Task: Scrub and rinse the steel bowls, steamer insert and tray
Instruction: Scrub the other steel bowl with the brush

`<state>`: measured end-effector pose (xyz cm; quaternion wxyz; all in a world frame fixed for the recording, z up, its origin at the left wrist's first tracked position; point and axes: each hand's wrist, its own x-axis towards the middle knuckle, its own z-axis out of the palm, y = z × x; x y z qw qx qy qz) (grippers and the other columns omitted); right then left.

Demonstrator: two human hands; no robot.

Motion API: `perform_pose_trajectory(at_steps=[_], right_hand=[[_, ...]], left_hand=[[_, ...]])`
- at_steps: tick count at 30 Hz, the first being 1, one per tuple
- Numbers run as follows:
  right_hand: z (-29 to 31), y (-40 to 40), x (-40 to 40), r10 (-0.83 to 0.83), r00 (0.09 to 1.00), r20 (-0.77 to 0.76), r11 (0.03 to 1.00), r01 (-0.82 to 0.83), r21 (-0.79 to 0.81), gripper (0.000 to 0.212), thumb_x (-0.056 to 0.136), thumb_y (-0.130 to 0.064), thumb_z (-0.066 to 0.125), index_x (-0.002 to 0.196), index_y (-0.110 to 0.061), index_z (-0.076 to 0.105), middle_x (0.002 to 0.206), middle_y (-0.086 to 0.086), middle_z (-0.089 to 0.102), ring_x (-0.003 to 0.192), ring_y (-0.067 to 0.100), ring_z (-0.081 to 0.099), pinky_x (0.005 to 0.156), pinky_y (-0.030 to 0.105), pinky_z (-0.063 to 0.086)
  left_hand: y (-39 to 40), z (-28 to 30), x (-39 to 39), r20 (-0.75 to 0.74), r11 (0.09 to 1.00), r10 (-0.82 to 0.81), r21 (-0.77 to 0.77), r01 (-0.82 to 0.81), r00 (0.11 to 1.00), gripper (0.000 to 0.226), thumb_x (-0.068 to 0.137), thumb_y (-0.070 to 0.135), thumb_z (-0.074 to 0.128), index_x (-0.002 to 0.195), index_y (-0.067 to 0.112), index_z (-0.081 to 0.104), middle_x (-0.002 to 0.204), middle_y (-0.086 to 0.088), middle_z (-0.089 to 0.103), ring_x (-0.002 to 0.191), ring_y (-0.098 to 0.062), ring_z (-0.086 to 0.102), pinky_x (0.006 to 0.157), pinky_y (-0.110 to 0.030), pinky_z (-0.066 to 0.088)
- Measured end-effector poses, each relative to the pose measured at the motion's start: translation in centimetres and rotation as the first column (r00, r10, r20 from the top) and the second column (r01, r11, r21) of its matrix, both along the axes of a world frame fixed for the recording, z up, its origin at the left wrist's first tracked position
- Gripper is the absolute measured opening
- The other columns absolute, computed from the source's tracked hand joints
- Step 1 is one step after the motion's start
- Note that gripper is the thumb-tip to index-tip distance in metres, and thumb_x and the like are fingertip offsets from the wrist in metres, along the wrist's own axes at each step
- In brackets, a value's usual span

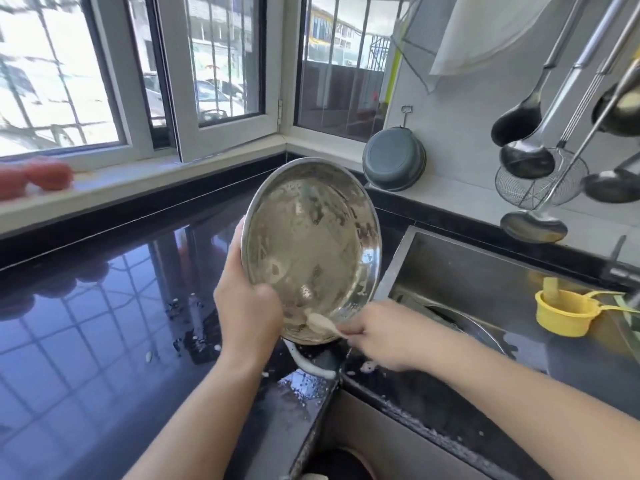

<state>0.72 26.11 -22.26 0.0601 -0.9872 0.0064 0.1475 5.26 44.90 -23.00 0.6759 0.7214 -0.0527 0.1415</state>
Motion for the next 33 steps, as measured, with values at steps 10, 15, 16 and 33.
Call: perform_pose_trajectory(at_steps=[10, 15, 16, 33], right_hand=[[0.5, 0.6, -0.4, -0.073, 0.997, 0.002, 0.975, 0.072, -0.21, 0.031, 0.095, -0.018, 0.048, 0.117, -0.028, 0.068, 0.09, 0.006, 0.058, 0.075, 0.028, 0.056, 0.067, 0.032, 0.05], [0.2, -1.4, 0.5, -0.175, 0.983, 0.047, 0.98, 0.178, -0.09, 0.034, 0.099, -0.028, 0.051, 0.126, -0.041, 0.067, 0.113, 0.003, 0.067, 0.094, 0.028, 0.065, 0.082, 0.033, 0.055], [0.0, -1.5, 0.5, -0.191, 0.978, 0.085, 0.974, 0.199, -0.108, 0.034, 0.1, -0.029, 0.049, 0.128, -0.038, 0.066, 0.117, 0.006, 0.066, 0.099, 0.03, 0.065, 0.085, 0.035, 0.055], [1.2, -1.0, 0.0, -0.091, 0.994, -0.058, 0.994, 0.087, -0.067, 0.032, 0.101, -0.032, 0.053, 0.13, -0.04, 0.065, 0.111, 0.004, 0.068, 0.09, 0.022, 0.066, 0.086, 0.035, 0.057]], left_hand=[[0.5, 1.9, 0.6, -0.038, 0.989, -0.127, 0.068, 0.129, 0.991, 0.107, 0.075, -0.022, 0.037, 0.153, 0.052, 0.04, 0.135, 0.019, 0.063, 0.097, 0.014, 0.063, 0.061, -0.003, 0.048], [-1.2, -0.9, -0.2, -0.094, 0.993, -0.075, -0.101, 0.065, 0.993, 0.092, 0.079, -0.016, 0.042, 0.149, 0.043, 0.046, 0.114, 0.032, 0.066, 0.098, 0.013, 0.063, 0.068, -0.007, 0.049], [-1.9, -1.5, -0.8, -0.115, 0.99, -0.104, -0.109, 0.092, 0.988, 0.094, 0.08, -0.017, 0.042, 0.152, 0.044, 0.041, 0.113, 0.037, 0.063, 0.1, 0.017, 0.06, 0.073, -0.008, 0.049], [0.1, 0.0, 1.3, -0.072, 0.986, -0.158, 0.048, 0.162, 0.985, 0.113, 0.075, -0.026, 0.051, 0.153, 0.055, 0.035, 0.137, 0.019, 0.063, 0.12, -0.002, 0.062, 0.075, -0.002, 0.051]])
